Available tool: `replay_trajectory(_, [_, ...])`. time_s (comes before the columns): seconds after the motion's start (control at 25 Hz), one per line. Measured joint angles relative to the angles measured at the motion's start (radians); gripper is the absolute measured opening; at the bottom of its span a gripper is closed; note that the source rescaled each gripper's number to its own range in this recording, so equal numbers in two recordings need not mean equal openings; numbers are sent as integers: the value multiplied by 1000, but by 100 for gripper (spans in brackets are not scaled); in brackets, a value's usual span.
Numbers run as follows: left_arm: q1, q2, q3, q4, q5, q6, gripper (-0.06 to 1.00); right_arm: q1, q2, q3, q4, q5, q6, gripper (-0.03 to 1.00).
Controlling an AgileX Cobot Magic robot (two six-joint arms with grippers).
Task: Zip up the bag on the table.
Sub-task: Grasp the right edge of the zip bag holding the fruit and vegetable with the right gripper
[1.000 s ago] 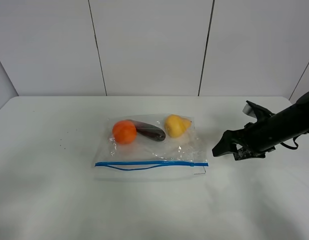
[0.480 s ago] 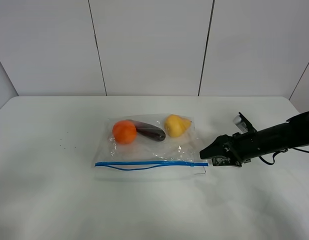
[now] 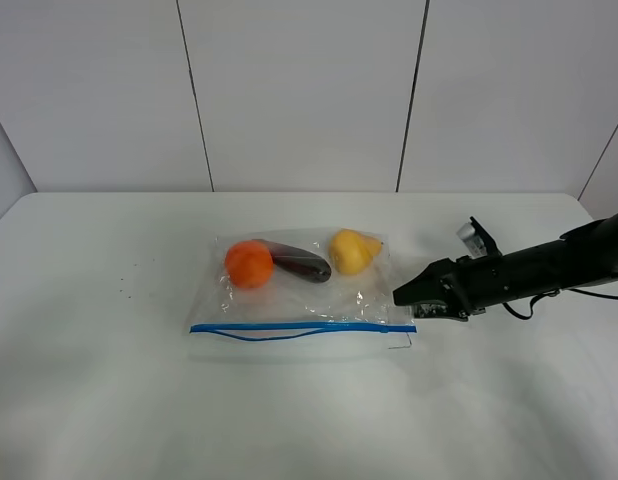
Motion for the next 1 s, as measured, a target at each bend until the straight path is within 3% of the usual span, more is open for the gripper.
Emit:
replay_trajectory(0.36, [0,0,0,0,0,0,100,0,66,-7,12,31,-10,70])
replay_trajectory(0.68, [0,0,0,0,0,0,100,0,88,-7,44,44,-35,44])
replay_trajectory(0.92, [0,0,0,0,0,0,100,0,88,-7,49,44,-43,39])
replay_trajectory(1.0, [0,0,0,0,0,0,100,0,88,-7,49,40,-45,27])
